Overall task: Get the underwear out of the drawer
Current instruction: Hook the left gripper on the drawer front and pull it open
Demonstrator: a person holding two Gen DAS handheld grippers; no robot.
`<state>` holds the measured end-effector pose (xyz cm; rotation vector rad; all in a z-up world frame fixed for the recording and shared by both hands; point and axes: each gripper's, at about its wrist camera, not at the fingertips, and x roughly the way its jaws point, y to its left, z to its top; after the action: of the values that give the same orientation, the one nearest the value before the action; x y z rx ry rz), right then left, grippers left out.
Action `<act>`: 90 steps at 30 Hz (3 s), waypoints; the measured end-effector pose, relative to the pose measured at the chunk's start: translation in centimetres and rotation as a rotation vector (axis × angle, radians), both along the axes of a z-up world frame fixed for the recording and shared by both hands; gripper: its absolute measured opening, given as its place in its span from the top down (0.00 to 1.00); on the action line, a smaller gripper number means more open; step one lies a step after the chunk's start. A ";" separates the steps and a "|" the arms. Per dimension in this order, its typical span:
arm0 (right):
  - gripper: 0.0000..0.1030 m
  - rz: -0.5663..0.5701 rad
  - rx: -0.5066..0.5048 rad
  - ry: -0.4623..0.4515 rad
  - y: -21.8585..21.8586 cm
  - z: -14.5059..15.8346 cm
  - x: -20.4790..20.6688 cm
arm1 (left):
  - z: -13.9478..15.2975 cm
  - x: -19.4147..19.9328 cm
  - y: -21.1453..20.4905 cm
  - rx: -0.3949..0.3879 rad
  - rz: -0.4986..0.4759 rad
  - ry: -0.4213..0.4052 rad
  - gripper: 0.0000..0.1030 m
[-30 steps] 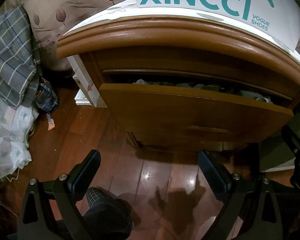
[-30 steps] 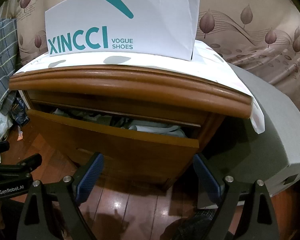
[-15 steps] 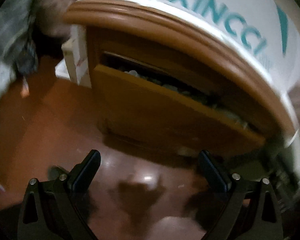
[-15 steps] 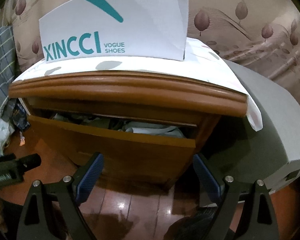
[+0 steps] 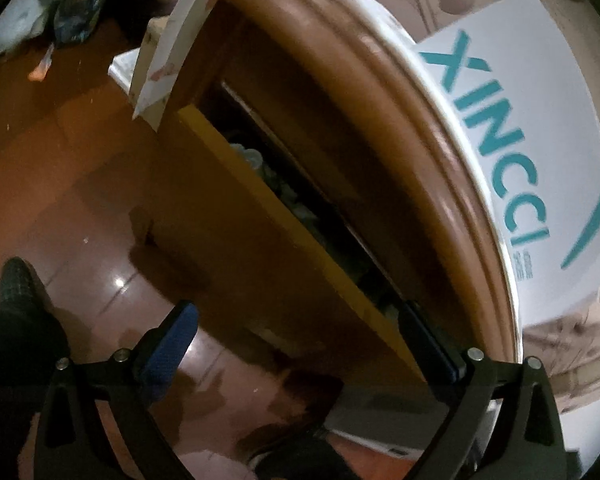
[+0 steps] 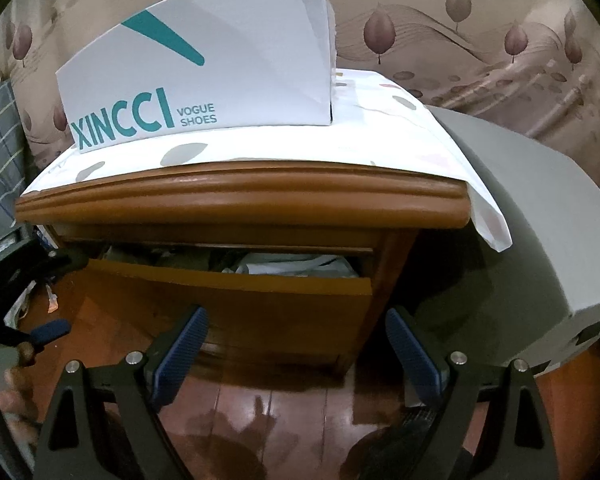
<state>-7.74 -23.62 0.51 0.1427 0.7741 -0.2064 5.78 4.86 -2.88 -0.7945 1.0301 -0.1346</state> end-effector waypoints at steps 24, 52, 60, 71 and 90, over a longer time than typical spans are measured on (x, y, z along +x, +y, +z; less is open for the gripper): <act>0.10 0.011 0.080 0.011 -0.6 0.1 0.1 | -9.6 1.1 1.6 -0.359 0.239 0.146 0.00; 0.10 -0.036 0.072 -0.007 -1.9 0.8 -0.2 | -9.6 -3.0 2.4 -0.165 0.407 0.262 0.00; 0.10 -0.075 0.067 -0.013 -2.7 1.0 -0.1 | -9.6 -5.4 3.7 -0.145 0.367 0.275 0.00; 0.10 -0.078 0.056 -0.017 -3.1 1.1 0.3 | -9.9 -8.1 4.0 -0.118 0.348 0.291 0.00; 0.10 -0.048 0.047 0.013 -2.4 0.6 0.5 | -7.6 -10.7 5.0 0.034 0.263 0.318 0.00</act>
<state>-7.25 -25.97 1.12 0.2051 0.7888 -0.2353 -4.90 9.82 -10.51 -0.9311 1.2114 0.2407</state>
